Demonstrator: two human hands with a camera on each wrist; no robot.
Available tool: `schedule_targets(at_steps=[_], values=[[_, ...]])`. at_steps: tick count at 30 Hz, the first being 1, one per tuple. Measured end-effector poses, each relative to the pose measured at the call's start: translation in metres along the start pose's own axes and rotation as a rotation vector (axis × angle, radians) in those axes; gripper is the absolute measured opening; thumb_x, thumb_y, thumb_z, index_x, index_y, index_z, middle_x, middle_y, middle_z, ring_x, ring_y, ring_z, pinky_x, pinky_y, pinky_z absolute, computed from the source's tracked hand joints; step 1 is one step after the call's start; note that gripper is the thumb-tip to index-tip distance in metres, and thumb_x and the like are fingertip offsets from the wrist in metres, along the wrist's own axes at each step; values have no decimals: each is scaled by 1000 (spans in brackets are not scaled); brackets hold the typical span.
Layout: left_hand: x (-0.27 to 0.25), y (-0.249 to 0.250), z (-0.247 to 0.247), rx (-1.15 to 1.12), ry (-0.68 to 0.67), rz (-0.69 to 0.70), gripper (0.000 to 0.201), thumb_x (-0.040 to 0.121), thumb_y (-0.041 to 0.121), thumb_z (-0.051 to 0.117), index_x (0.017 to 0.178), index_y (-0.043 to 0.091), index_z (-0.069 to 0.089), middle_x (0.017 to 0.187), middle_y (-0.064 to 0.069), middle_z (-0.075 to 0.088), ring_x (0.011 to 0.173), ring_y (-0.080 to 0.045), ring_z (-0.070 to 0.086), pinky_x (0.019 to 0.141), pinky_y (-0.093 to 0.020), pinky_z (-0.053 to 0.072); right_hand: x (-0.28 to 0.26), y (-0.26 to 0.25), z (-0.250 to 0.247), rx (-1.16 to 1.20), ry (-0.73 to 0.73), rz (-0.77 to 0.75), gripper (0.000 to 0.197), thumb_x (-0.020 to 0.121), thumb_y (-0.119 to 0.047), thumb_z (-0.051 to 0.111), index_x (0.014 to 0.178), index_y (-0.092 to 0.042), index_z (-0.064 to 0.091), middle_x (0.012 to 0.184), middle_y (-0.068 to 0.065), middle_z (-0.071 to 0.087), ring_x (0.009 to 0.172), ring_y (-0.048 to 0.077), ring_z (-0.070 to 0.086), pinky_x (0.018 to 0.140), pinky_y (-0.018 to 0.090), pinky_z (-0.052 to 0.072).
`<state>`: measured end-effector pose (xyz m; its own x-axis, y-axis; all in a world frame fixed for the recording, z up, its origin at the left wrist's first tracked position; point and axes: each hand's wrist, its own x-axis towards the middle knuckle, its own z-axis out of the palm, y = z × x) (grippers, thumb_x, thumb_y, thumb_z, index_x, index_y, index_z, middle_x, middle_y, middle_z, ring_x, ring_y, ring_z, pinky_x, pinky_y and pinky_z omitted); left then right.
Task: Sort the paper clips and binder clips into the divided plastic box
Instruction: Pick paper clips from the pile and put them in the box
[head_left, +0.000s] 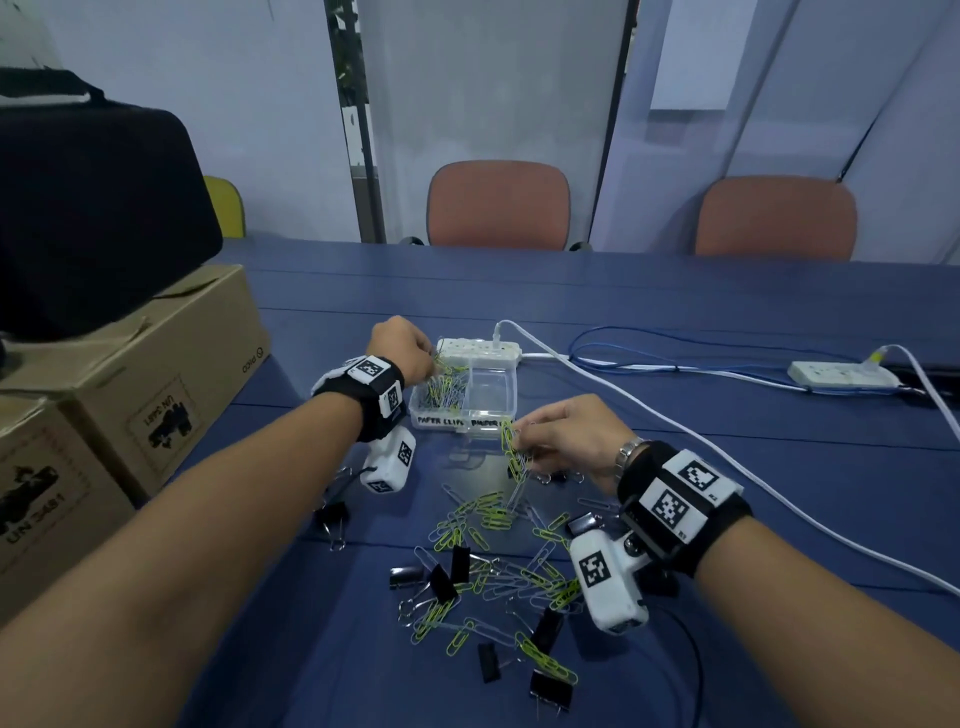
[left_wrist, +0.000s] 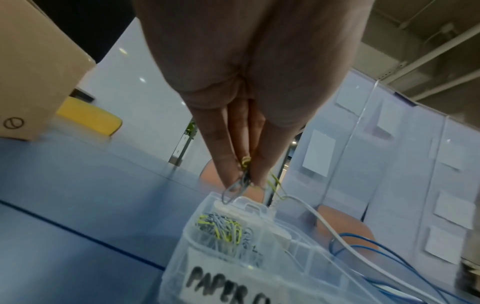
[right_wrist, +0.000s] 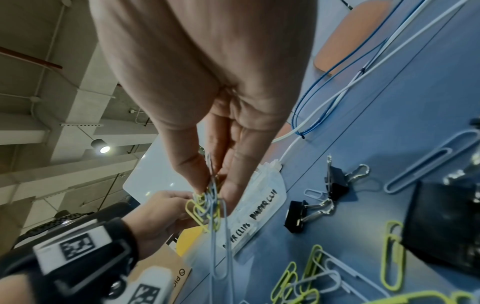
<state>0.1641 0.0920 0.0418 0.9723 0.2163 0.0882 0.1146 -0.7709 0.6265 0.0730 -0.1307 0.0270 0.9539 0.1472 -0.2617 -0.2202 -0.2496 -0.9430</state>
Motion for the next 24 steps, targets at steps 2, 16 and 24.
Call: schedule_targets(at_steps=[2, 16, 24], values=[[10, 1, 10, 35, 8, -14, 7, 72, 6, 84, 70, 7, 77, 84, -10, 76, 76, -24, 72, 69, -29, 58, 3, -4, 0, 11, -2, -11, 9, 75, 8, 74, 81, 2, 73, 63, 8, 64, 47, 13, 59, 53, 26, 58], [32, -15, -9, -10, -92, -17, 23, 76, 25, 78, 72, 2, 77, 65, -15, 74, 60, -27, 74, 62, -40, 64, 76, -67, 35, 98, 29, -60, 9, 78, 12, 68, 78, 4, 69, 83, 16, 66, 68, 21, 64, 58, 27, 62], [19, -66, -37, -1, -31, -28, 16, 79, 16, 64, 75, 9, 77, 75, -11, 75, 70, -30, 71, 69, -39, 62, 191, -72, 67, -148, 91, -14, 29, 76, 2, 72, 104, 2, 68, 105, 19, 70, 76, 22, 67, 68, 31, 61]])
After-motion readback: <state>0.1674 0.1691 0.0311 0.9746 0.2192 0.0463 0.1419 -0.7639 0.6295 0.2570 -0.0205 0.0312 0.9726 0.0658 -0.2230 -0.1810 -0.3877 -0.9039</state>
